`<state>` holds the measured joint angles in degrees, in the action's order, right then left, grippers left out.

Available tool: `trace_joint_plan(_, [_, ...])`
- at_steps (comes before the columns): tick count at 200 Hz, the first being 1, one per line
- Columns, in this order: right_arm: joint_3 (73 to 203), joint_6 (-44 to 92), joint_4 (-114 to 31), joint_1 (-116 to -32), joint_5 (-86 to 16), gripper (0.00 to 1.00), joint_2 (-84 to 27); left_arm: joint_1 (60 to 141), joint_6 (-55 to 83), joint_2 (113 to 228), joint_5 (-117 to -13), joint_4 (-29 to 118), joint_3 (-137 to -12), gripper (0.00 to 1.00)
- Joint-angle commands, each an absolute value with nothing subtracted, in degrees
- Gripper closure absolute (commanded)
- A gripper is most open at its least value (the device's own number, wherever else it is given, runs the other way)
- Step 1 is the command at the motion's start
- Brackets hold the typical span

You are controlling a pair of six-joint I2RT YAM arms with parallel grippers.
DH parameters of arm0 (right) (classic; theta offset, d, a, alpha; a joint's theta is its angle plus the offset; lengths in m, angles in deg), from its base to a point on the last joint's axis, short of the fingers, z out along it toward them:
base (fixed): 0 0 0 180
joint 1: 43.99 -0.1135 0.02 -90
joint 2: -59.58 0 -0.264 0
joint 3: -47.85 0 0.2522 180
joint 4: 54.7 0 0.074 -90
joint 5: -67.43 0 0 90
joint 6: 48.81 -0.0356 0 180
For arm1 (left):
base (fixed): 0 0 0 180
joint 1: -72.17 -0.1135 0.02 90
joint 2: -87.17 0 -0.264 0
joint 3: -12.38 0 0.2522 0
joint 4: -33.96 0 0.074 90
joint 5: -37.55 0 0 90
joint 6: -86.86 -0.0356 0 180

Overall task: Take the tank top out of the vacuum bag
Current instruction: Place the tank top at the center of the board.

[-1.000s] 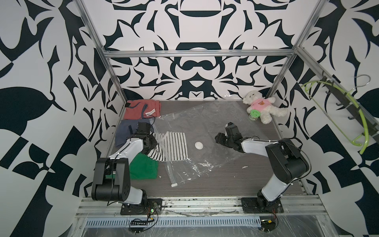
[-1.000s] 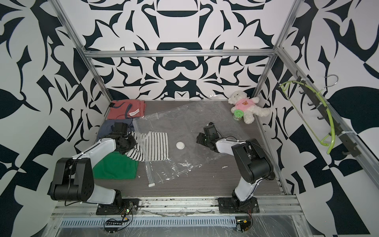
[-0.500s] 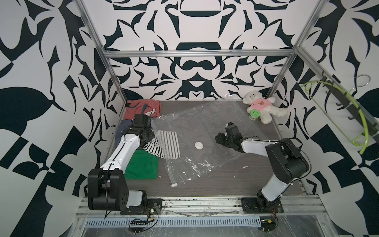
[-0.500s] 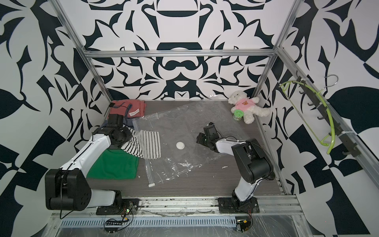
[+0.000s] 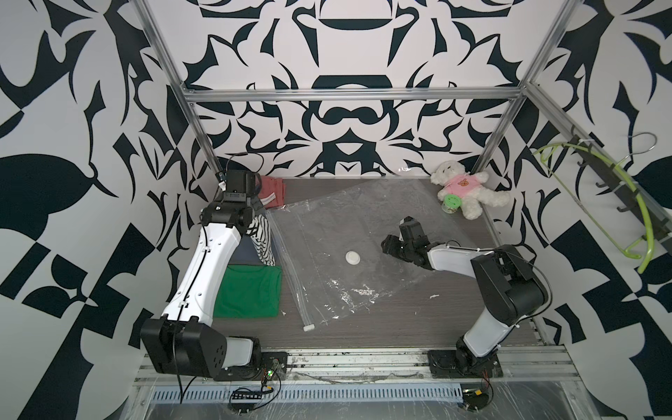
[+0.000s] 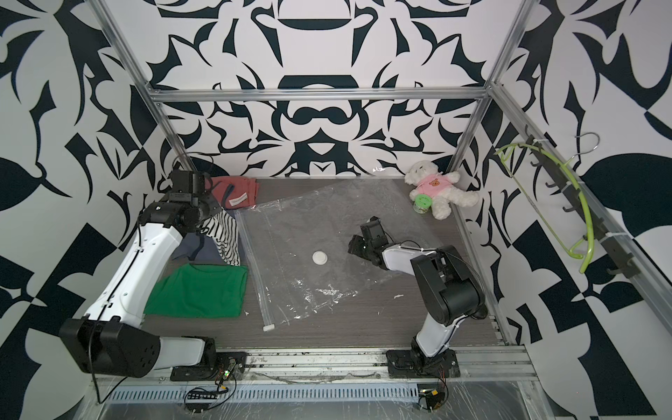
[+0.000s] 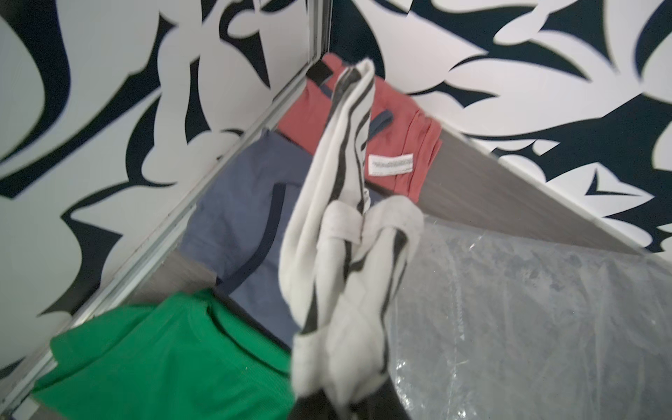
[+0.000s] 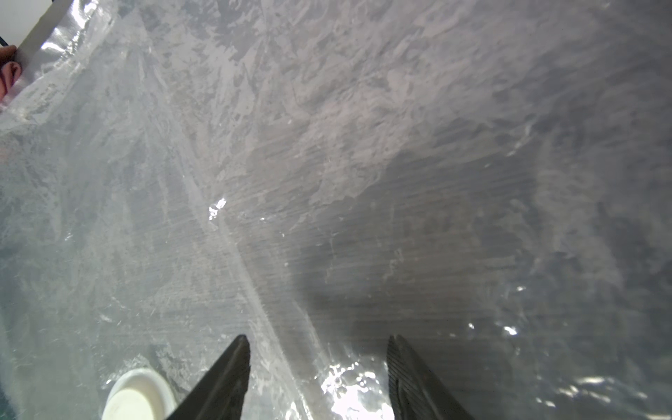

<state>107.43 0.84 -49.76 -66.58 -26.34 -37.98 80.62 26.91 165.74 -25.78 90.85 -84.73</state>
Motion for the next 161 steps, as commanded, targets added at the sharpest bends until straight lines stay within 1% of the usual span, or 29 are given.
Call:
trace_joint_plan(1, [109.2,0.3,-49.2,-66.6,-25.2,0.38,-37.6,82.3,22.7,168.6,-18.2,92.6,-92.1,1.00])
trace_joint_plan(27, [109.1,0.3,-49.3,-66.7,-25.1,0.38,-37.4,83.4,21.5,171.5,-18.1,90.3,-98.3,1.00])
trace_joint_plan(69, [109.3,0.0,-49.0,-66.6,-25.4,0.38,-37.8,87.9,18.6,180.4,-22.7,82.3,-108.0,1.00])
trace_joint_plan(118, [109.9,0.5,-48.2,-66.6,-24.8,0.38,-38.3,91.6,22.1,198.7,-33.1,77.9,-125.1,1.00])
trace_joint_plan(161, [110.6,0.4,-47.4,-66.7,-25.1,0.38,-39.4,97.6,28.0,216.4,-40.1,76.1,-145.8,1.00])
